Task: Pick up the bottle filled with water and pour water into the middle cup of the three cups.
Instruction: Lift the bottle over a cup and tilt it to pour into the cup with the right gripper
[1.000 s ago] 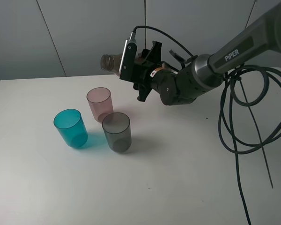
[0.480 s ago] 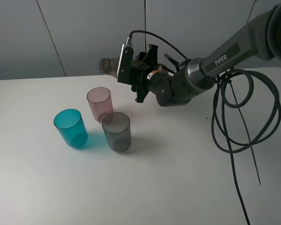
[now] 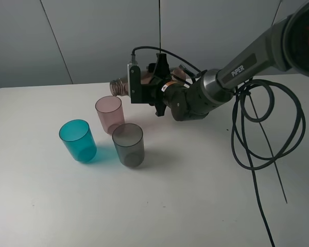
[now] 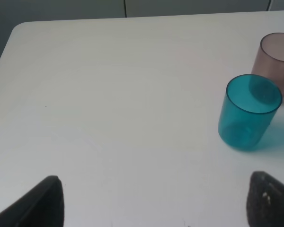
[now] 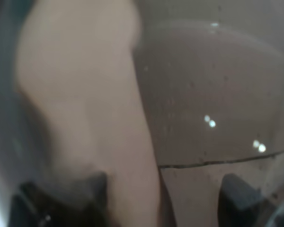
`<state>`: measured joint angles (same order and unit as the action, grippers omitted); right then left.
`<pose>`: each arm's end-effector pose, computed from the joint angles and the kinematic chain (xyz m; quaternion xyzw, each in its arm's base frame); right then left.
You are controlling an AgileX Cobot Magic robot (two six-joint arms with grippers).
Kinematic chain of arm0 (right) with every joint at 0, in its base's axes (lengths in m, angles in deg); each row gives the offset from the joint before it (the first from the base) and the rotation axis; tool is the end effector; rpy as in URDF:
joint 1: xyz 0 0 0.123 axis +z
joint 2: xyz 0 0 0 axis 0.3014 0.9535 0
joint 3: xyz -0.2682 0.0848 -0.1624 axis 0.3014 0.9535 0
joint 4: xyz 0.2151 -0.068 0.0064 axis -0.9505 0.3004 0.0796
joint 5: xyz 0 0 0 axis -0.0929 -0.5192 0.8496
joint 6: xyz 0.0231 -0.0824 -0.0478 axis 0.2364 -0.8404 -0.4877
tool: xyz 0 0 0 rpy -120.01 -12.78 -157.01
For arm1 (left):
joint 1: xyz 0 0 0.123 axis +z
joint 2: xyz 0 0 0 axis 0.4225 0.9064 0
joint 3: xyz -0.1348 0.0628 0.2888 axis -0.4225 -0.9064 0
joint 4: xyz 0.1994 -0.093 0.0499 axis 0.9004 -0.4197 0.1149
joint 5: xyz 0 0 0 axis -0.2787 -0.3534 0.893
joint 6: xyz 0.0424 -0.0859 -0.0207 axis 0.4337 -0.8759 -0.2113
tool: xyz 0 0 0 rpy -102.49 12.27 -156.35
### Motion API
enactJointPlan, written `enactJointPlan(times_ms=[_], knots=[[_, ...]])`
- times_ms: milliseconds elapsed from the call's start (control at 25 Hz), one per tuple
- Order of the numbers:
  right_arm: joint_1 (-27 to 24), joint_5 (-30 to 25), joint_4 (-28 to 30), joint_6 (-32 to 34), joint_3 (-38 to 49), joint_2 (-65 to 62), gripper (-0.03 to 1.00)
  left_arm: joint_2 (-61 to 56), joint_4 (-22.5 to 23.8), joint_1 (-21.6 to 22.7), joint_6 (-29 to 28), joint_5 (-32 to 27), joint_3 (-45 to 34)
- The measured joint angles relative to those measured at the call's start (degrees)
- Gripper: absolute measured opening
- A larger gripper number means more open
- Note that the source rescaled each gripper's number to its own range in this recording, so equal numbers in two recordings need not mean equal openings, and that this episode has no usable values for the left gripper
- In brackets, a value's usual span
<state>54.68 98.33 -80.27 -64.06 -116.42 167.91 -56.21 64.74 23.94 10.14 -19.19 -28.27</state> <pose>0.3940 0.2694 0.1375 -0.6303 0.5087 -0.2782 0.5162 -0.0648 0.0021 0.2619 -0.0022 0.8546 -0.0043 0.5192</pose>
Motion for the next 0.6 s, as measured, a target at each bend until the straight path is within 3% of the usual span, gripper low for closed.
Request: enactJointPlan(times_ms=[600], knots=[[0.00,2.47,-0.29,-10.46,-0.47,0.00,0.00,0.00,0.00,0.00,0.00,0.00,0.00]])
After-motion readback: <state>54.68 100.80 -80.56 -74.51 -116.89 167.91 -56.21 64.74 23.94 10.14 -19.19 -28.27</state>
